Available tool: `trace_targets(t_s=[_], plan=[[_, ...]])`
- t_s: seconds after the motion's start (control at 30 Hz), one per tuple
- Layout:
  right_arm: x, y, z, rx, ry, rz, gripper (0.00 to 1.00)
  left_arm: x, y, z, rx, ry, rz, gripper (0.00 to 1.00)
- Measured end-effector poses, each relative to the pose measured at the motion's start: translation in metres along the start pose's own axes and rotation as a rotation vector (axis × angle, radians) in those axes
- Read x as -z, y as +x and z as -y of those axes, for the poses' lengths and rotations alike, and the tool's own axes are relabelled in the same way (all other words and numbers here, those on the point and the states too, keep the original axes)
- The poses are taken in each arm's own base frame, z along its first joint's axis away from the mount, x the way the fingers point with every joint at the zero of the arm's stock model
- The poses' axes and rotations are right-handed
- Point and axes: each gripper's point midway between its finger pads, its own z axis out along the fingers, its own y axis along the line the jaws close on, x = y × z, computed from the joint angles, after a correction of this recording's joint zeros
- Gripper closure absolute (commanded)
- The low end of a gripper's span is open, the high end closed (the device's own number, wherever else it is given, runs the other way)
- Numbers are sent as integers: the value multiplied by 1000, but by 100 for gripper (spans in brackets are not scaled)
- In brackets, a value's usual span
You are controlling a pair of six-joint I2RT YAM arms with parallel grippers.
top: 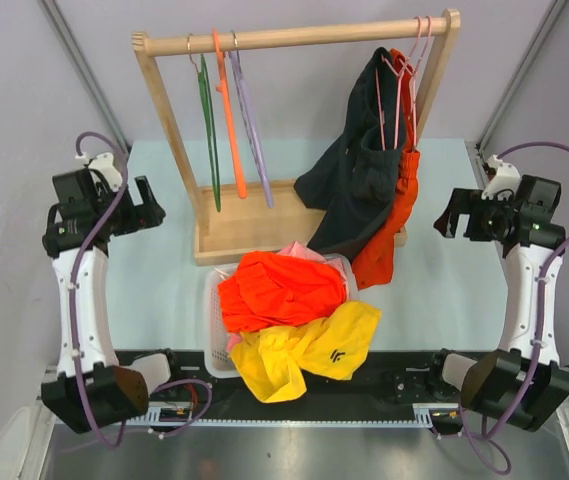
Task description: Place the shorts on the hanger
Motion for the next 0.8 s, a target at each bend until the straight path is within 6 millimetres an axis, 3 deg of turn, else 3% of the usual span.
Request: trace_targets(t_s=[0.2, 0.47, 0.63, 0.8], plan=[[20, 13, -33, 74, -102, 18, 0, 29, 20, 29, -258, 176, 117, 0], [47, 33, -121, 308, -367, 28, 0, 69, 83, 75, -748, 458, 287, 1], [50, 62, -164, 437, -512, -55, 0, 59, 123, 87, -944, 621, 203, 3], [54, 90, -185, 539, -578, -120, 1, 44, 159, 105, -1099, 782, 133, 3]])
